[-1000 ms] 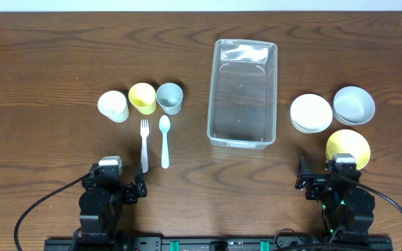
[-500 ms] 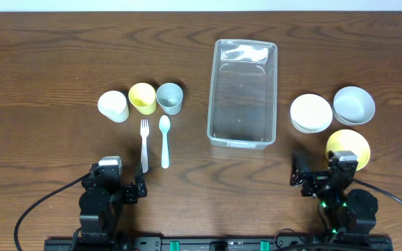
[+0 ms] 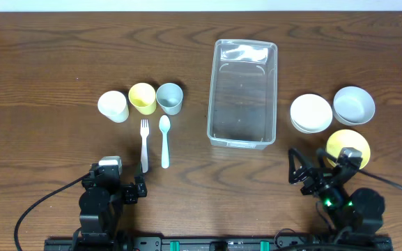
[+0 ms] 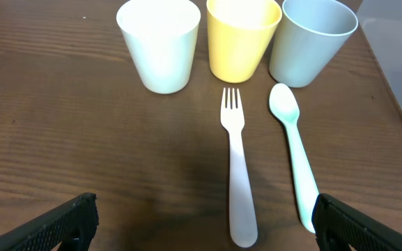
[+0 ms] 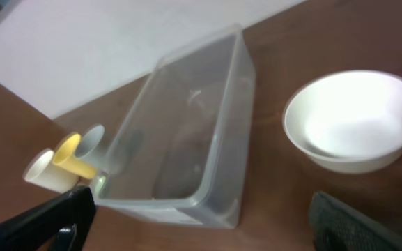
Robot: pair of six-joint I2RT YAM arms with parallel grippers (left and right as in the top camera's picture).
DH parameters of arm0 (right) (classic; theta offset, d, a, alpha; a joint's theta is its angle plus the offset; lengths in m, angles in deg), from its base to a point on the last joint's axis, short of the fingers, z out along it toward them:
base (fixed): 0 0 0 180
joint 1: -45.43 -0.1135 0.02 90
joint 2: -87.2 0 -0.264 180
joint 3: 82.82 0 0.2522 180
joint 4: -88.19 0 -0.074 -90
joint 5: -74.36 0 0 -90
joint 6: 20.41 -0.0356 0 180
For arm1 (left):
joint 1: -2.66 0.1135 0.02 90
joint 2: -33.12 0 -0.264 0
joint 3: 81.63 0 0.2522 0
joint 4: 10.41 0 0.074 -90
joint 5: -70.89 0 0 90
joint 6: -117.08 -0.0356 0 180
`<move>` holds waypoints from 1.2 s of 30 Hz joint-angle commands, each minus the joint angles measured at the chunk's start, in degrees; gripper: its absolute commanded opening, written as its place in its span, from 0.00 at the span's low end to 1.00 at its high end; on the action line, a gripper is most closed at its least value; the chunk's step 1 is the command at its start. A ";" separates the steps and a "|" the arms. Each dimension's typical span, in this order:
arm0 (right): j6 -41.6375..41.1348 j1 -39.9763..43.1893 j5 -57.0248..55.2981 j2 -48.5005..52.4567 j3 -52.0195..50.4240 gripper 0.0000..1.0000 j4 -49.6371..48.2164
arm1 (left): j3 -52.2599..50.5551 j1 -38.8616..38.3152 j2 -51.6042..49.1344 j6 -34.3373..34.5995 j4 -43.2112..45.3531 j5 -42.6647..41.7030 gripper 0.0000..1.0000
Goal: Pack container
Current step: 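Reach the right gripper to the yellow bowl and grasp its rim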
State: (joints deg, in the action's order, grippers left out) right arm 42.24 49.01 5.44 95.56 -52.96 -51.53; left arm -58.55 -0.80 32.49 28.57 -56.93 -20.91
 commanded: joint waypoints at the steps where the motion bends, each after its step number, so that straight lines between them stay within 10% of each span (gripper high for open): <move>1: 8.17 -0.11 -5.42 9.11 10.64 0.99 4.09 | -0.70 0.28 0.39 0.09 0.24 -0.59 0.98; 14: 16.33 6.47 -25.40 59.74 55.23 0.99 34.18 | -0.70 0.28 0.39 0.07 0.24 -0.59 0.98; 36: 6.14 23.04 -31.58 89.15 51.67 0.83 35.71 | -0.70 0.28 0.39 0.07 0.24 -0.57 0.98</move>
State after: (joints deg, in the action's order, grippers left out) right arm 52.25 71.85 -22.85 184.13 1.92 -14.46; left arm -58.57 -0.80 32.54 28.57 -56.91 -20.91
